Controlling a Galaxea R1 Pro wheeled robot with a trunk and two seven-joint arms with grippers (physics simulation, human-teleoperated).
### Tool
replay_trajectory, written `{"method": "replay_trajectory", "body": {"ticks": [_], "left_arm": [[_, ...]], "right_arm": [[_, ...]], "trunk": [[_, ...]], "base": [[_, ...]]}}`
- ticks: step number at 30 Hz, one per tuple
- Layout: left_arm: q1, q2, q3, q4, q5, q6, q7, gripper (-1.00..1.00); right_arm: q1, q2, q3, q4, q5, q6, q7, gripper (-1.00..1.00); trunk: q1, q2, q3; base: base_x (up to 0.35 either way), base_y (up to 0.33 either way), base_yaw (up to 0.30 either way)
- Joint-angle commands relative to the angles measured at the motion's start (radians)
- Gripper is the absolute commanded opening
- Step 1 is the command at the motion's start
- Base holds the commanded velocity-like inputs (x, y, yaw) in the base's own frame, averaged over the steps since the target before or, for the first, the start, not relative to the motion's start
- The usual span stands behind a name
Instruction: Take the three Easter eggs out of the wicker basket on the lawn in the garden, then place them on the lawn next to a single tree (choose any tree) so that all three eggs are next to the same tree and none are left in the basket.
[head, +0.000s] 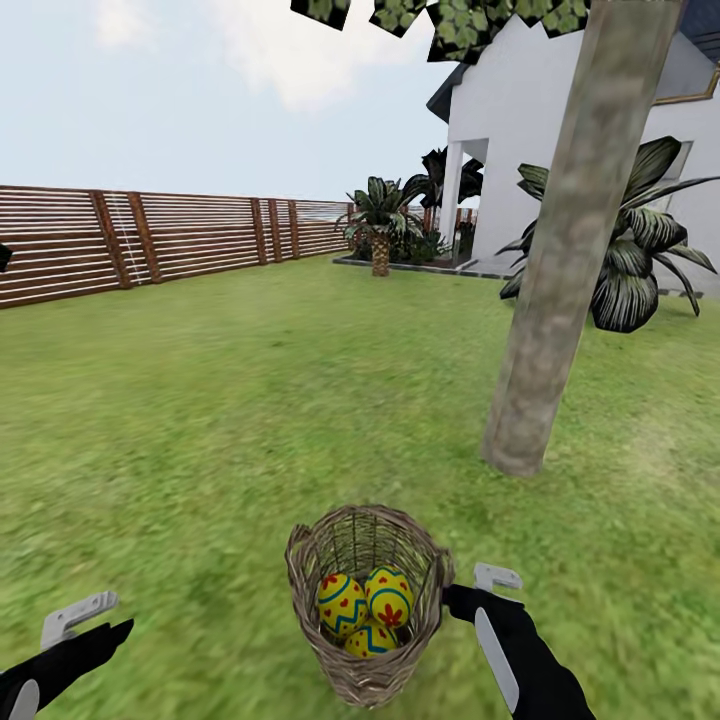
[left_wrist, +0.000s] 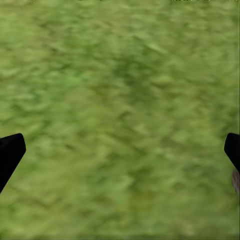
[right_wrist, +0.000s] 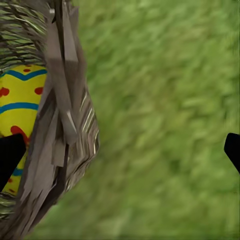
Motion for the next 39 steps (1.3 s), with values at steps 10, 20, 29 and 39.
{"method": "replay_trajectory", "body": {"ticks": [10, 20, 29, 39], "left_arm": [[-0.001, 0.000, 0.002, -0.006, 0.005, 0.013, -0.005, 1.00], [0.000, 0.001, 0.002, -0.093, 0.005, 0.086, -0.007, 1.00], [-0.008, 0.001, 0.002, -0.162, 0.005, 0.191, -0.013, 1.00], [-0.014, 0.000, 0.000, -0.204, 0.007, 0.259, -0.011, 1.00]], "right_arm": [[0.000, 0.000, -0.001, -0.001, -0.011, 0.003, -0.007, 1.00], [0.000, -0.001, -0.003, -0.002, -0.011, 0.003, -0.007, 1.00], [0.000, -0.002, -0.005, -0.003, -0.011, 0.003, -0.007, 1.00], [0.000, -0.004, -0.007, -0.006, -0.011, 0.003, -0.008, 1.00]], "trunk": [[-0.039, 0.070, 0.030], [-0.077, 0.140, 0.062], [-0.111, 0.203, 0.090], [-0.150, 0.273, 0.121]], "base": [[0.000, 0.000, 0.000], [0.000, 0.000, 0.000], [0.000, 0.000, 0.000], [0.000, 0.000, 0.000]]}}
